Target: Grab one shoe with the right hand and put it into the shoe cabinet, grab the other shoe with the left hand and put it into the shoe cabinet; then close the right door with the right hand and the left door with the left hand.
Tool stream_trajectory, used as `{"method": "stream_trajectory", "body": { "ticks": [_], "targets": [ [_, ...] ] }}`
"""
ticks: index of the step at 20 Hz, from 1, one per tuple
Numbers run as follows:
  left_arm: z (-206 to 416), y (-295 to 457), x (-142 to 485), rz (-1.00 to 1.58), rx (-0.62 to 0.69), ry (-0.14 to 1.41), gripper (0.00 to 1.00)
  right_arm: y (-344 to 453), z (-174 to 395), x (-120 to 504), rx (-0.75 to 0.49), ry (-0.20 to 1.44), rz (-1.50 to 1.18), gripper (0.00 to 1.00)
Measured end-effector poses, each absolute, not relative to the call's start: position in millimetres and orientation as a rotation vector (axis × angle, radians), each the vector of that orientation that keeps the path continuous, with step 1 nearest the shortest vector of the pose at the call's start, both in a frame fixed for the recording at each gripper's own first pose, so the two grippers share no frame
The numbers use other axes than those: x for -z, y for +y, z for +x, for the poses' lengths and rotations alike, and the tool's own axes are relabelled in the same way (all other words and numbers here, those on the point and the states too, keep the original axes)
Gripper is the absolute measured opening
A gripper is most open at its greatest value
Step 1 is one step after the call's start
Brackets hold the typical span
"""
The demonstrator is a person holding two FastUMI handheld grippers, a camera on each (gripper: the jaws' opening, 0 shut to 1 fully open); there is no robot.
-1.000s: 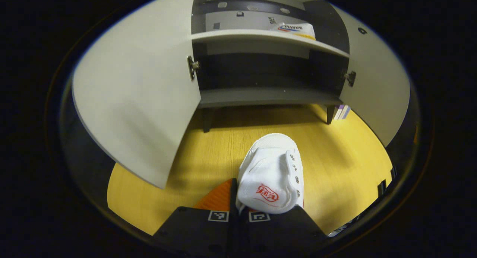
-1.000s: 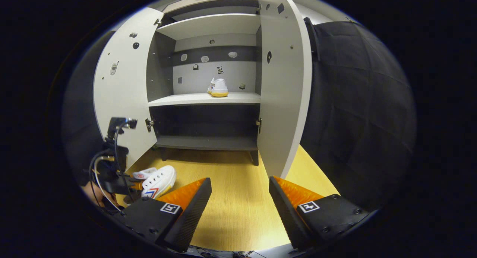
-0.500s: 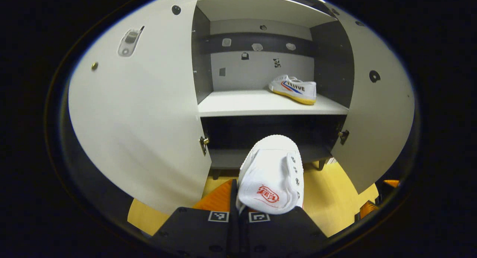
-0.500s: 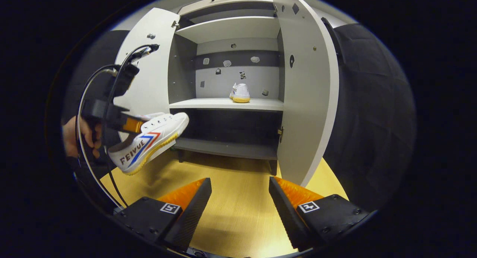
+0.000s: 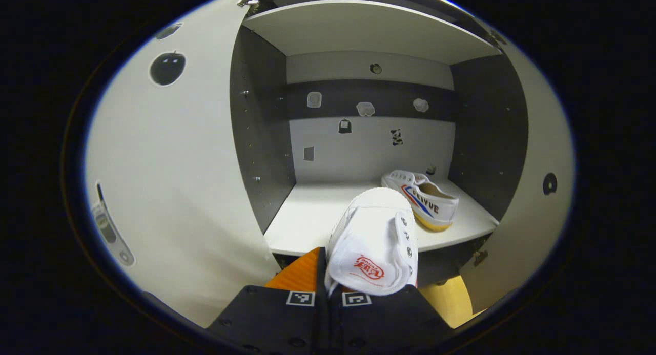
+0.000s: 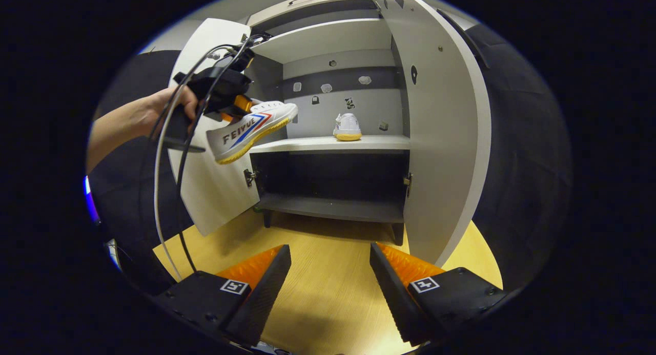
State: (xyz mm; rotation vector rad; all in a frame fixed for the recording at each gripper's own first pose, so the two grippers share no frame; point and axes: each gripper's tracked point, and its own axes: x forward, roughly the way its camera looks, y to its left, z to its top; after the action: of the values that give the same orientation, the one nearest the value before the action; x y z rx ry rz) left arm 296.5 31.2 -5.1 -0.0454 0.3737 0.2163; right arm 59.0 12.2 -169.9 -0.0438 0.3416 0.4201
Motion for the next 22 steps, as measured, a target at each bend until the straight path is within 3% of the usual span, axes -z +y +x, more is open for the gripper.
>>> {"method": "stream_trajectory", "body": {
  "ticks": [6, 11, 19, 22],
  "targets": [
    [400.1, 61.9, -13.7, -0.079, -0.243, 0.432, 0.05, -4.9, 72.4, 159.0, -0.432, 0.281, -0.062, 0.99],
    [471.4, 85.1, 31.0, -0.031, -0.291, 0.595, 0.05, -16.0, 72.2, 149.8, -0.430, 0.237, -0.095, 0.99],
    [502.9, 94.9, 67.7, 0.081, -0.341, 0.739, 0.06, -54.0, 72.1, 144.9, -0.285, 0.264, -0.032, 0.98],
    [491.0, 92.7, 65.3, 0.082, -0.328, 0.761, 0.14, -64.5, 70.2, 146.1, -0.258, 0.275, -0.031, 0.98]
  ]
}}
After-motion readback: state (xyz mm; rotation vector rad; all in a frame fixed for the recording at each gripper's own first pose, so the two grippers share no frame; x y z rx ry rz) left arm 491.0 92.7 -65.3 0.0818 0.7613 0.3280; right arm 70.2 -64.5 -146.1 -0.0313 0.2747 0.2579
